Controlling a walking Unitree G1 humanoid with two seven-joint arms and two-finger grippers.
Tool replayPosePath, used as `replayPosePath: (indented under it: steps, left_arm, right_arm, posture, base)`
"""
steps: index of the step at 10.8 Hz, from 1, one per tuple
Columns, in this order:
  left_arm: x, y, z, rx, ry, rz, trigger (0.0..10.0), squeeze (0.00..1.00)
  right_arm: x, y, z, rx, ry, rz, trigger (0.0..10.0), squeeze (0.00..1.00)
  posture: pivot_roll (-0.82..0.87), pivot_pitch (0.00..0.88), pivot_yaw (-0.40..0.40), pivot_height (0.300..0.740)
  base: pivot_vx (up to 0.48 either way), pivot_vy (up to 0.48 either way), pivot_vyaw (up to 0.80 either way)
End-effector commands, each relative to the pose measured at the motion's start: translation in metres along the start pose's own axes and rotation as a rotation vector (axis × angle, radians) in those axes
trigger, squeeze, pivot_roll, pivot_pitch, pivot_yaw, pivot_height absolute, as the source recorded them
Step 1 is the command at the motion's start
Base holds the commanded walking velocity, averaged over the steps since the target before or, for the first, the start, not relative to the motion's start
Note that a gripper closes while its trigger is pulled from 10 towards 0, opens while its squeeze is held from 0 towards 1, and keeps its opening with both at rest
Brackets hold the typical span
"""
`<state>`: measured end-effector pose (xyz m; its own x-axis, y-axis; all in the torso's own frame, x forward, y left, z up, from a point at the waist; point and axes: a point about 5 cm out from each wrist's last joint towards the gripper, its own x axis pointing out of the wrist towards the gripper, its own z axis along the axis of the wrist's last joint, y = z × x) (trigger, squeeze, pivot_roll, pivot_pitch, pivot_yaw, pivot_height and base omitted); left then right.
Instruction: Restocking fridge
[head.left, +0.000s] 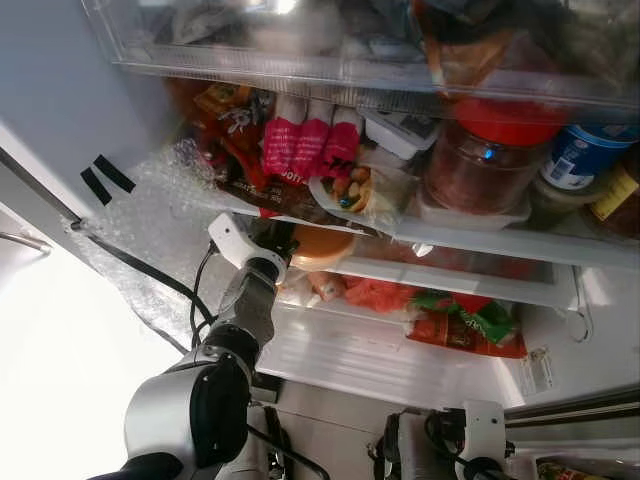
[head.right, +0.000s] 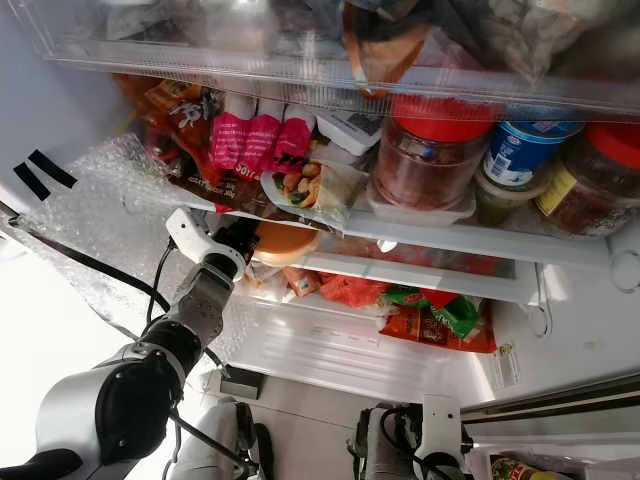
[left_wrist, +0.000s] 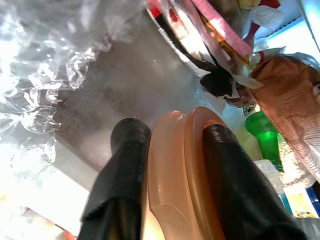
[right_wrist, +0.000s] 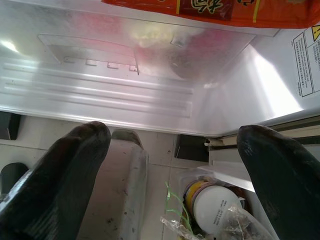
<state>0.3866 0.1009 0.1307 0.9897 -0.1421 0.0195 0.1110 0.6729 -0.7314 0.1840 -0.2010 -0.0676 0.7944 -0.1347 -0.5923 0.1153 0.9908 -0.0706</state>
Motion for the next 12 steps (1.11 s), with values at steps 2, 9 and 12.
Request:
replayPosePath:
  steps: [2,9,12]
  left_arm:
    - [-0.001,-0.001,-0.008,0.001,0.052,-0.007,10.0,1.0]
    - [-0.004,-0.004,-0.019,0.119,0.152,-0.09,10.0,0.0]
    - [-0.004,-0.004,-0.019,0.119,0.152,-0.09,10.0,0.0]
  right_arm:
    - [-0.044,0.004,-0.08,-0.003,0.324,0.01,10.0,0.0]
    - [-0.039,0.009,-0.075,0.004,0.325,0.018,10.0,0.0]
    - [-0.039,0.009,-0.075,0.004,0.325,0.018,10.0,0.0]
  posture:
    - [-0.2,0.308,0.073,0.64]
    - [-0.17,0.289,0.094,0.64]
    - [-0.17,0.289,0.094,0.64]
  base:
    - [0.0,0.0,0.0]
    - [0.0,0.0,0.0]
    - [0.0,0.0,0.0]
